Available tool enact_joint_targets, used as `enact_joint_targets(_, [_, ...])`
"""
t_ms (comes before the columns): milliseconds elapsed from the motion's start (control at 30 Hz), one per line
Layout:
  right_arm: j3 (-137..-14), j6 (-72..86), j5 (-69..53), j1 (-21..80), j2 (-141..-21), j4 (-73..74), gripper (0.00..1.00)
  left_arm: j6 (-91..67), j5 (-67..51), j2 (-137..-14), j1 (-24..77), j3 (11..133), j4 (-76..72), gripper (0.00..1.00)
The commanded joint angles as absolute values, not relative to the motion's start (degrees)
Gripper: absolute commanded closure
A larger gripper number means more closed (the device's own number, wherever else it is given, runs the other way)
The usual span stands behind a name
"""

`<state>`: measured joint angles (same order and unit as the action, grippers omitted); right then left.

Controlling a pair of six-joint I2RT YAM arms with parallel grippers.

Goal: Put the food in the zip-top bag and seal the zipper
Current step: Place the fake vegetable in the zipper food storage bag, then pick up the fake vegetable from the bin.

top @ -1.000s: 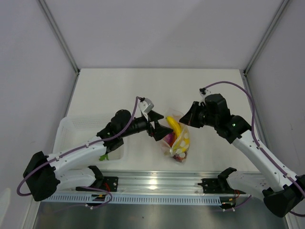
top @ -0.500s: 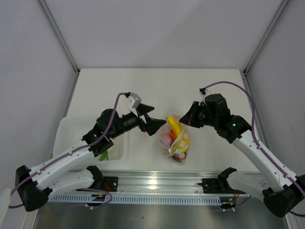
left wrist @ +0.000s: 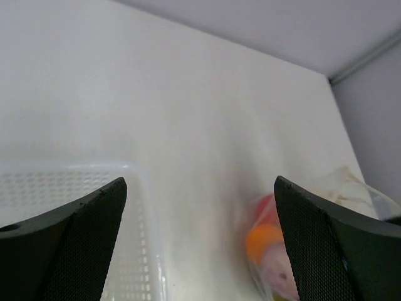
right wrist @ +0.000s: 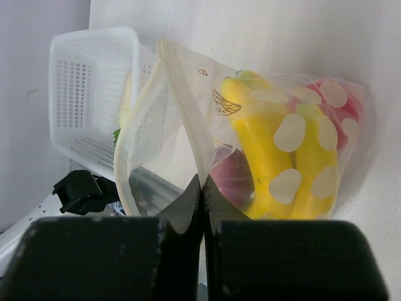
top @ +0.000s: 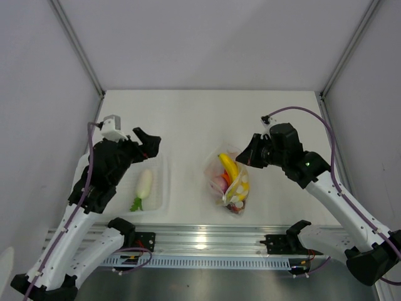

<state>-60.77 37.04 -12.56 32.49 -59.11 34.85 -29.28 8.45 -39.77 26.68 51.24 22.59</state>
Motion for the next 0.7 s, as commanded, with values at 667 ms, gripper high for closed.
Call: enact_joint_targets(667, [-59.41,34.98,-14.06,32.08,-58.27,32.34,1.0,-42.55,10.11,-52.81,6.06,38.05,35.77,0.01])
